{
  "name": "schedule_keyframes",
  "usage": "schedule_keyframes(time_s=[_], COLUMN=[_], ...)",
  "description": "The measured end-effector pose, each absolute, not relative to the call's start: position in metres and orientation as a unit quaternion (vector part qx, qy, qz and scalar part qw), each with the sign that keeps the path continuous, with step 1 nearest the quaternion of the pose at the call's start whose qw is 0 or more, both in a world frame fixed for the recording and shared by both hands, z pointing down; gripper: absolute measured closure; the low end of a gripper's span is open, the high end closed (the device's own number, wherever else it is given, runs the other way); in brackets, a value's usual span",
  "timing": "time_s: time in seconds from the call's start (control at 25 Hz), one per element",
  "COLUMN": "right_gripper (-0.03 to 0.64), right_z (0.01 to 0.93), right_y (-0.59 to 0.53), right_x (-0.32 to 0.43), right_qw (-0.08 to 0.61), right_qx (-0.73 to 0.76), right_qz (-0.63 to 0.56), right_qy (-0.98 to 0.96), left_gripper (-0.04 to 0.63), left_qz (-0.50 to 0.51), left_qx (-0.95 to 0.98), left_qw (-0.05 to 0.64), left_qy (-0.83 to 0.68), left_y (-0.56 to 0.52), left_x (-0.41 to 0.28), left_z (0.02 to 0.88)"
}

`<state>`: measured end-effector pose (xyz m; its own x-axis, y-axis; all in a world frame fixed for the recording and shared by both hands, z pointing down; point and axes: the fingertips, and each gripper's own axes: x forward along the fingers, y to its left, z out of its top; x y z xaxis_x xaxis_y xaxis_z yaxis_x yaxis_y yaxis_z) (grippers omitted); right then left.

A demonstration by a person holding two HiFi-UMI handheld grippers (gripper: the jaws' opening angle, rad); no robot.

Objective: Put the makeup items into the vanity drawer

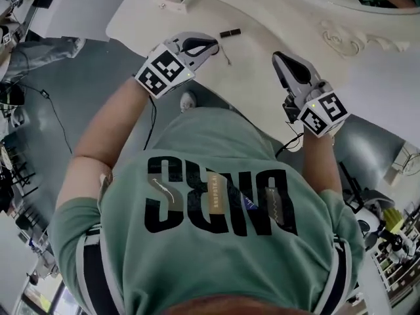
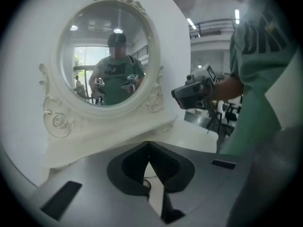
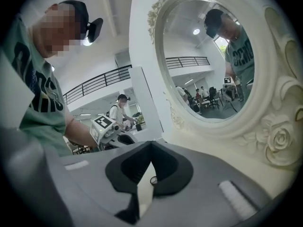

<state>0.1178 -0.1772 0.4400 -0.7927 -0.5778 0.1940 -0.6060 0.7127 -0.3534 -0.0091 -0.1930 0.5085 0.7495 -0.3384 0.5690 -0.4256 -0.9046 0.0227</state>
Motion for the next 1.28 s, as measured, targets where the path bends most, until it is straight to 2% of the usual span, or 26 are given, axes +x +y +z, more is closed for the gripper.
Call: schedule_keyframes(time_s=[0.16, 0.2, 0.28, 0.44, 0.8, 1.28], right_gripper=[0.607, 0.607, 0.607, 0.607, 0.607, 0.607], right_z=[0.454, 0.457, 0.463, 0.479, 0.494, 0.499], right_y=[-0.173, -0.173, -0.169, -0.160, -0.153, -0.149], right_x=[0.128, 0.131, 0.137, 0.148, 0.162, 0.171], right_qw=[0.023, 0.022, 0.020, 0.011, -0.001, 0.002], right_qx=[0.319, 0.318, 0.318, 0.326, 0.341, 0.353], right_qz=[0.215, 0.216, 0.223, 0.246, 0.266, 0.273], right_qy=[-0.923, -0.923, -0.921, -0.913, -0.902, -0.895], left_gripper=[0.591, 0.514, 0.469, 0.459, 0.459, 0.486], left_qz=[0.419, 0.451, 0.506, 0.557, 0.614, 0.647], left_qx=[0.903, 0.888, 0.852, 0.792, 0.694, 0.623], left_qw=[-0.040, -0.073, -0.134, -0.214, -0.286, -0.299], left_qy=[-0.088, -0.049, 0.025, 0.127, 0.243, 0.323], left_y=[-0.180, -0.176, -0.166, -0.152, -0.145, -0.143], left_x=[0.017, 0.021, 0.023, 0.026, 0.030, 0.020], left_z=[0.561, 0.576, 0.603, 0.637, 0.693, 0.716])
